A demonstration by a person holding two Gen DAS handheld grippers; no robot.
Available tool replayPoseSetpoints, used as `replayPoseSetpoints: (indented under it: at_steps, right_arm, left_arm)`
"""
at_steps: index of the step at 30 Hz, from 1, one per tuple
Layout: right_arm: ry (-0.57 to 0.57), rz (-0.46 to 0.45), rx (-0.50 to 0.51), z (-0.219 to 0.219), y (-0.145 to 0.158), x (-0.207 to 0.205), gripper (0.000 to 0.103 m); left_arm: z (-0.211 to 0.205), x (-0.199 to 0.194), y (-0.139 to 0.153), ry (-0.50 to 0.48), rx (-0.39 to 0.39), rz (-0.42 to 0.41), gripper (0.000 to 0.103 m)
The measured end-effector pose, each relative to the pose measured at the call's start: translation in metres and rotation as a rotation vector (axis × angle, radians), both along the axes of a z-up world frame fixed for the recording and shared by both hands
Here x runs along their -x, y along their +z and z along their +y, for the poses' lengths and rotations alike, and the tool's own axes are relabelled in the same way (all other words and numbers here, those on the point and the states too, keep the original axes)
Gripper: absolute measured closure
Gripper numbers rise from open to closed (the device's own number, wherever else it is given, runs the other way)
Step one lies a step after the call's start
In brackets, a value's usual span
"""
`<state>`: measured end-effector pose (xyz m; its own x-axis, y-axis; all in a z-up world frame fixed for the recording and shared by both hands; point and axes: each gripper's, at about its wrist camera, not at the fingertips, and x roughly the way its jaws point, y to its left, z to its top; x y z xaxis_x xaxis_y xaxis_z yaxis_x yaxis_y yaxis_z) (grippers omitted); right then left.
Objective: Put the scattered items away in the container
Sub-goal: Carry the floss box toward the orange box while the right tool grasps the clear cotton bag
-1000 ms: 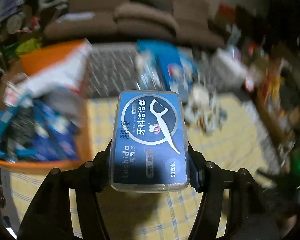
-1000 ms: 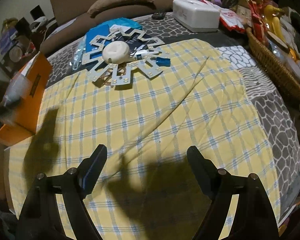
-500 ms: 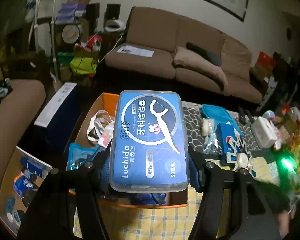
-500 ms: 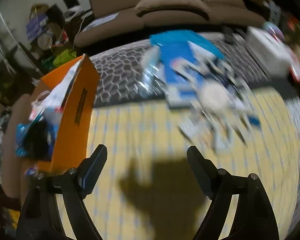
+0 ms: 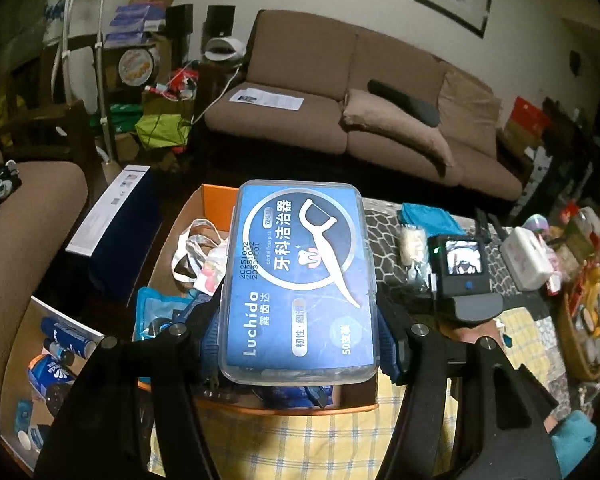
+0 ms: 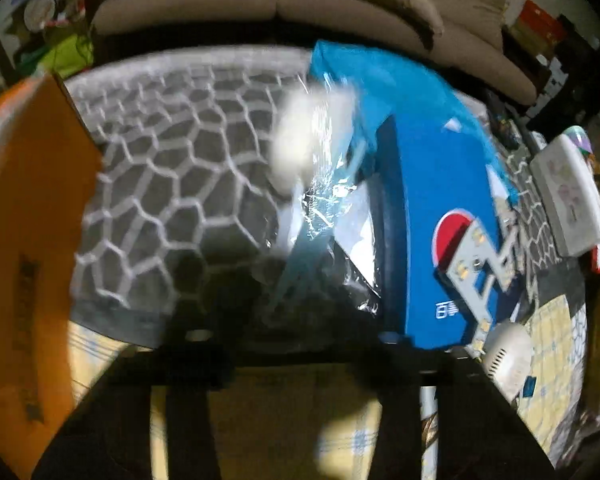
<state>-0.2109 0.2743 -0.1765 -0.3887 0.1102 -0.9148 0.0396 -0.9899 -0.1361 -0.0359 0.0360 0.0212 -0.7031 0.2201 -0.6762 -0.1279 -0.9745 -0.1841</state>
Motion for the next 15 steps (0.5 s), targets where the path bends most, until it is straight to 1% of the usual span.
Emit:
replayPoseSetpoints:
  at_steps: [1,2,5,8,12,15]
  right_arm:
    - [-0.003,0.013,0.015,0.003,0.002,-0.004,0.084]
    - [-0.009,0.016,0.023,0.008,0.005,-0.01,0.098]
    - [0.003,0.016,0.086,0.017,0.014,-0.035,0.099]
    - [0.03,0.001,0.148,0.025,0.022,-0.069,0.1]
    - [0.08,-0.029,0.227,0.029,0.038,-0.136,0.101]
    - [0.099,-0.067,0.306,0.036,0.046,-0.192,0.101]
  left_arm:
    - [0.001,0.0,0.0,-0.002,0.001,-0.001,0.044]
    - [0.002,0.001,-0.001,-0.003,0.003,-0.004,0.044]
    - [0.002,0.001,0.0,-0.001,-0.002,-0.011,0.044]
    - [0.003,-0.001,0.001,-0.007,-0.009,-0.01,0.044]
    - [0.003,-0.003,0.002,-0.013,-0.014,-0.008,0.044]
    - [0.004,-0.003,0.002,-0.015,-0.018,-0.012,0.044]
